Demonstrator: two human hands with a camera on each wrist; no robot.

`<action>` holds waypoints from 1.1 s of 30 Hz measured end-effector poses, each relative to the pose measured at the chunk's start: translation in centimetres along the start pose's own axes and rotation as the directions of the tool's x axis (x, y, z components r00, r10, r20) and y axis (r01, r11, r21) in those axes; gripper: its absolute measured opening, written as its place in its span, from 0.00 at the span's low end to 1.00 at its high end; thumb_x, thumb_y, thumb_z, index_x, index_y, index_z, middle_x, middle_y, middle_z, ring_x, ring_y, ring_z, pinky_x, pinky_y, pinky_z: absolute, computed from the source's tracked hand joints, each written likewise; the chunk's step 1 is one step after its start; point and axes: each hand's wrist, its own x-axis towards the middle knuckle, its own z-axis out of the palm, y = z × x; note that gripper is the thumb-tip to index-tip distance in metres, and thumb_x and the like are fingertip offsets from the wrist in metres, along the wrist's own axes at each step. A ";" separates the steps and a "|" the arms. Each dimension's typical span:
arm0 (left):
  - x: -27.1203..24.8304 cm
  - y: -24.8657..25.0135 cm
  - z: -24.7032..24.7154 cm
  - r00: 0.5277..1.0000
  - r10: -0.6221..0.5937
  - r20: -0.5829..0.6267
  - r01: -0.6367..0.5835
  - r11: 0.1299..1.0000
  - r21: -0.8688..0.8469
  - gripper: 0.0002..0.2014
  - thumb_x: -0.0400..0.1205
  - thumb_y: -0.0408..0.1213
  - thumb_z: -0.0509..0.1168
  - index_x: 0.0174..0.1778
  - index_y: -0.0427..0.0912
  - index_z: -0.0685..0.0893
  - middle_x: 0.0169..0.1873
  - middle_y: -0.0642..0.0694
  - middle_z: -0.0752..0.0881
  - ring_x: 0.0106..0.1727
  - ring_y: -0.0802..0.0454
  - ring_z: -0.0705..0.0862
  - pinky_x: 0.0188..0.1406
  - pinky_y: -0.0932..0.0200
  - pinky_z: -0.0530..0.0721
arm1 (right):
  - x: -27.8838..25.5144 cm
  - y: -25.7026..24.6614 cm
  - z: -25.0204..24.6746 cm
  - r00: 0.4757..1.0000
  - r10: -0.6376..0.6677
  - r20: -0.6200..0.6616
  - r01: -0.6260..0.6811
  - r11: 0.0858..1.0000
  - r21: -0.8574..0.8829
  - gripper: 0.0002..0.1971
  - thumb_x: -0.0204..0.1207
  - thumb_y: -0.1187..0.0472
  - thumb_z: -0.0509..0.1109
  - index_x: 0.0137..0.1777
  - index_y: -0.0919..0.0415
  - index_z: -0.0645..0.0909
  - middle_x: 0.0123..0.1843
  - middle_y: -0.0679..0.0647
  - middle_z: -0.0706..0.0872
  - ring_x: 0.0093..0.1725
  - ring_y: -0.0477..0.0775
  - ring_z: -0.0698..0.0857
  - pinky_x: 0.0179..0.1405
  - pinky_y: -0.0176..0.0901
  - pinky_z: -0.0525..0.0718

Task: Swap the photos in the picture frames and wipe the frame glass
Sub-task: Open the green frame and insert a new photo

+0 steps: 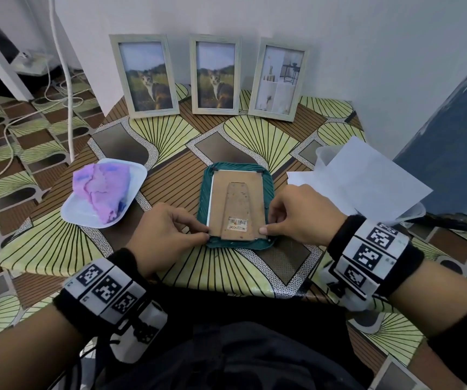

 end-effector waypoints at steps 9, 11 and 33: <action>0.1 -0.3 -0.4 1.000 -0.019 -0.020 0.020 0.997 0.078 0.07 0.66 0.49 0.82 0.31 0.52 0.93 0.24 0.56 0.88 0.23 0.64 0.77 0.22 0.74 0.72 | 0.1 0.0 0.1 1.000 0.015 0.006 -0.015 1.000 0.022 0.16 0.66 0.42 0.82 0.36 0.54 0.87 0.35 0.45 0.87 0.38 0.46 0.83 0.36 0.43 0.82; 0.1 -0.2 -0.3 0.999 -0.008 -0.033 0.011 0.994 0.106 0.07 0.66 0.50 0.82 0.29 0.53 0.92 0.25 0.56 0.88 0.25 0.63 0.78 0.24 0.72 0.73 | 0.1 0.1 0.0 1.000 0.015 0.010 -0.015 1.000 0.022 0.16 0.66 0.42 0.82 0.36 0.54 0.87 0.35 0.46 0.87 0.37 0.46 0.83 0.36 0.43 0.82; 1.0 1.0 -1.3 0.902 0.149 0.406 -0.373 0.744 0.554 0.30 0.82 0.58 0.60 0.81 0.57 0.67 0.81 0.59 0.63 0.84 0.60 0.54 0.82 0.51 0.59 | -2.1 0.0 0.7 0.999 -0.011 -0.053 0.016 0.994 0.104 0.14 0.71 0.42 0.77 0.38 0.53 0.86 0.34 0.44 0.85 0.38 0.44 0.83 0.32 0.36 0.74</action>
